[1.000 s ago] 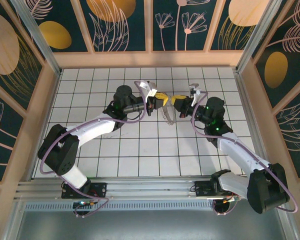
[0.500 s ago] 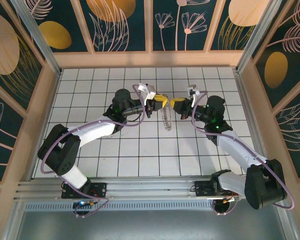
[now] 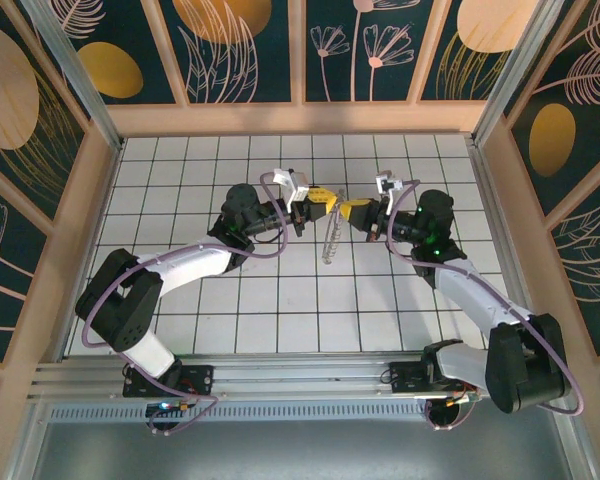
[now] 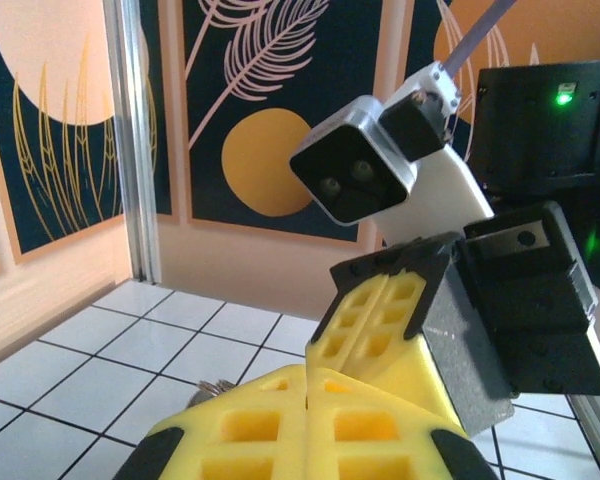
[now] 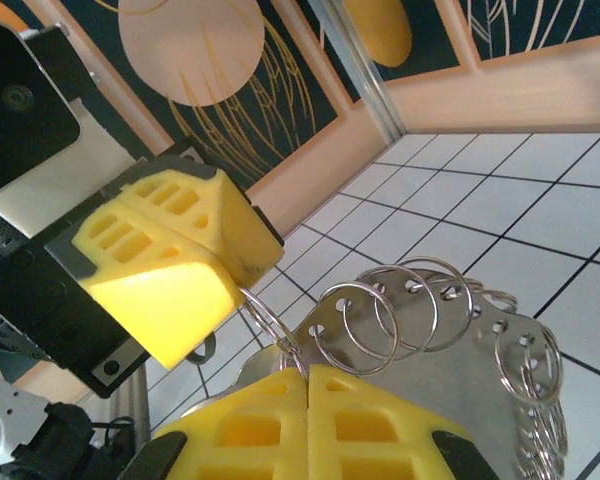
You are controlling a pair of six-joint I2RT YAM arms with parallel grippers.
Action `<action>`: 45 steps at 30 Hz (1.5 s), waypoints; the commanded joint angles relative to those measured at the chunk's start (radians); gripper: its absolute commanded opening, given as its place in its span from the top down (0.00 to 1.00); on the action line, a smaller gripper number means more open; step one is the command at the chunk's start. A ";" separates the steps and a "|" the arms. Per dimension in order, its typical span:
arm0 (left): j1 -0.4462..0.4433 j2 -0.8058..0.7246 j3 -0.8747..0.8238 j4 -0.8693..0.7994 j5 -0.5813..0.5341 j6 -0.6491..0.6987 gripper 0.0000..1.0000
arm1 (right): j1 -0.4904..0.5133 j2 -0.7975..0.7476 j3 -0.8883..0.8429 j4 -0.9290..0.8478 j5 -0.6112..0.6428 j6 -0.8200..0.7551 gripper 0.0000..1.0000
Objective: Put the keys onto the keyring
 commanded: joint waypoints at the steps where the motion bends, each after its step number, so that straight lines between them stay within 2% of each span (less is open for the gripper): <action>1: 0.002 -0.018 0.017 0.166 0.009 -0.028 1.00 | -0.014 0.021 -0.002 -0.013 -0.034 -0.002 1.00; 10: 0.002 -0.005 0.016 0.167 0.011 -0.043 1.00 | -0.016 0.013 -0.012 -0.006 0.014 -0.002 1.00; 15: 0.002 -0.020 -0.002 0.179 -0.032 -0.048 1.00 | -0.023 0.009 -0.026 -0.004 0.040 0.002 1.00; 18: 0.002 -0.030 -0.011 0.154 -0.096 -0.051 1.00 | -0.028 0.007 -0.032 -0.018 0.079 0.004 1.00; 23: 0.003 -0.048 -0.037 0.080 -0.287 -0.057 1.00 | -0.034 0.004 -0.048 -0.054 0.168 0.004 1.00; 26: 0.002 -0.050 -0.042 0.009 -0.364 -0.052 0.88 | -0.035 0.004 -0.066 -0.084 0.252 0.010 1.00; 31: 0.004 -0.048 -0.064 -0.103 -0.409 -0.040 0.68 | -0.034 0.001 -0.103 -0.124 0.368 0.031 1.00; 34: 0.005 -0.034 -0.070 -0.199 -0.435 -0.020 0.63 | -0.035 -0.012 -0.129 -0.160 0.425 0.040 1.00; 38: 0.009 0.002 -0.057 -0.334 -0.453 -0.008 0.62 | -0.034 -0.052 -0.180 -0.198 0.491 0.065 1.00; 45: 0.020 0.116 0.034 -0.583 -0.409 0.054 0.62 | -0.035 -0.112 -0.258 -0.245 0.563 0.091 1.00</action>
